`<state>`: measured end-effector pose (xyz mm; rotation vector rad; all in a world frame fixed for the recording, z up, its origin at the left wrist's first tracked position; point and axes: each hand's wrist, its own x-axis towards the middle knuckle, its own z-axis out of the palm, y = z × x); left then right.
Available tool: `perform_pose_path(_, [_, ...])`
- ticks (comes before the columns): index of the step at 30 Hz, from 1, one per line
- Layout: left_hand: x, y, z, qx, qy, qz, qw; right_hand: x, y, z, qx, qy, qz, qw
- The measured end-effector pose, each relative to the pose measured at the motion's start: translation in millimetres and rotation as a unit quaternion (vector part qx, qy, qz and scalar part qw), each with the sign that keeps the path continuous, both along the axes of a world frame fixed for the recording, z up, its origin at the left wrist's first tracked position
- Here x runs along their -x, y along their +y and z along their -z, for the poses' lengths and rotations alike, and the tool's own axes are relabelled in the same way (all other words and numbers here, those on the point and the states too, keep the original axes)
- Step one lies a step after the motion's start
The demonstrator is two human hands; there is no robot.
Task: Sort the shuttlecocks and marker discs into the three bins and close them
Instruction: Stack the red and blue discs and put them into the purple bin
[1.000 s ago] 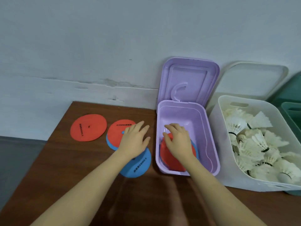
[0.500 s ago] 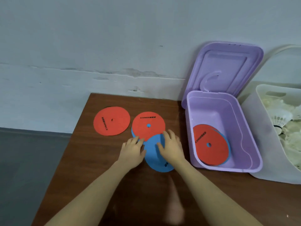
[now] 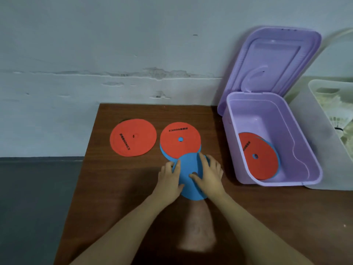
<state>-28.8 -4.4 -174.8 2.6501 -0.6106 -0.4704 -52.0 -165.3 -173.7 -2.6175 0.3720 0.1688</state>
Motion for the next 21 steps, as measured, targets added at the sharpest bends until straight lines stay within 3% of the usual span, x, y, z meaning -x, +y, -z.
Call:
perform_pose_path(7, [11.3,23.2,5.8,0.165,0.043,-0.136,0.976,-15.9,8.8,-8.6,-0.083,-0.128,-0.024,0.988])
perform_pose_path(10, [1.0,22.9,2.3,0.201,0.016,-0.15,0.968,-32.5,8.8,-10.8,-0.088,-0.167,-0.022,0.982])
perform_pose_path(17, [-63.9,9.5,-14.9,0.195,-0.094,-0.142,0.966,-98.2,1.9,-22.2,-0.102,-0.206,0.011,0.973])
perform_pose_path(21, [-108.6,1.1,-20.8,0.158,-0.116,-0.131,0.972,-130.3,-3.4,-23.7,-0.122,-0.212,0.029,0.969])
